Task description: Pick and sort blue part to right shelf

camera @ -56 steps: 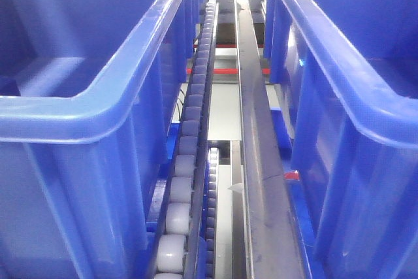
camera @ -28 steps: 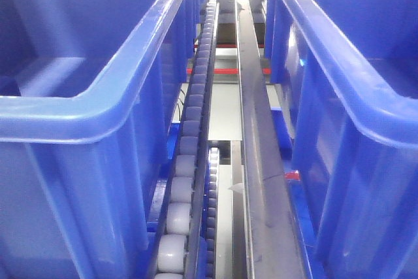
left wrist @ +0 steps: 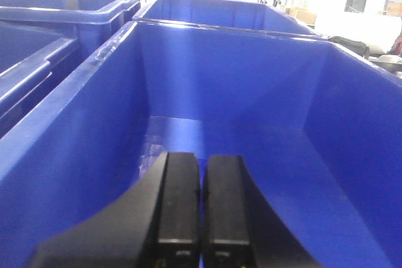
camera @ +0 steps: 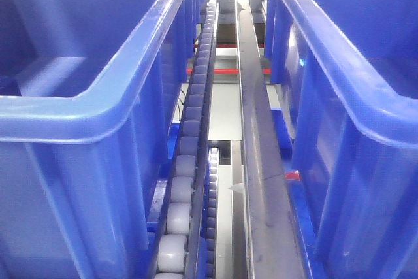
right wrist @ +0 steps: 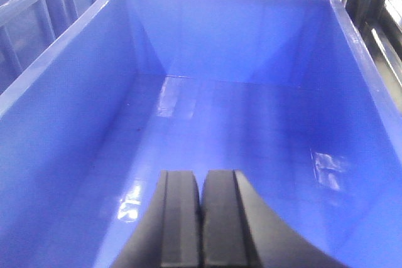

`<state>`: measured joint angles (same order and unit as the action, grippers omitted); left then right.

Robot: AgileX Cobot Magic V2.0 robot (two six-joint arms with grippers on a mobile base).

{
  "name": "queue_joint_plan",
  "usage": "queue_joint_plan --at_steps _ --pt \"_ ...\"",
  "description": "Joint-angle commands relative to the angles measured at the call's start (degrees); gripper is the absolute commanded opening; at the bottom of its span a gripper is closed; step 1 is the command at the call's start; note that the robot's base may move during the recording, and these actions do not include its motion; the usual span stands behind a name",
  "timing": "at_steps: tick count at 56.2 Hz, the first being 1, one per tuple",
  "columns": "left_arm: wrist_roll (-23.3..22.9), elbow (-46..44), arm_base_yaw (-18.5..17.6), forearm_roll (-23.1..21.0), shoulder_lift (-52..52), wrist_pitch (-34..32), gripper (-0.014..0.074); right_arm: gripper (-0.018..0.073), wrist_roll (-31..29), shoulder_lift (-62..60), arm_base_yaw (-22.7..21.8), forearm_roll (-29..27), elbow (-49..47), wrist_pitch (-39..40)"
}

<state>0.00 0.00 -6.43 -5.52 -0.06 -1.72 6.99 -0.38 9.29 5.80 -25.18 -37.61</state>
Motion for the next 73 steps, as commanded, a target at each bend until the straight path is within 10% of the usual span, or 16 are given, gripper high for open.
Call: queue_joint_plan --at_steps 1,16,51,73 --pt "-0.4 2.1 -0.5 -0.5 -1.6 -4.6 0.0124 0.0038 -0.5 0.9 -0.2 0.7 -1.3 4.9" --pt "-0.4 2.1 -0.5 -0.5 -1.6 -4.6 0.0124 0.0038 -0.4 0.7 -0.9 4.1 0.9 6.4" --pt "-0.4 2.1 -0.5 -0.5 -1.5 -4.6 0.0124 0.0038 -0.4 -1.3 -9.8 -4.6 26.7 37.6" --pt "-0.4 2.1 -0.5 -0.5 -1.5 -4.6 0.0124 0.0038 -0.4 -1.3 -9.8 -5.0 26.4 34.8"
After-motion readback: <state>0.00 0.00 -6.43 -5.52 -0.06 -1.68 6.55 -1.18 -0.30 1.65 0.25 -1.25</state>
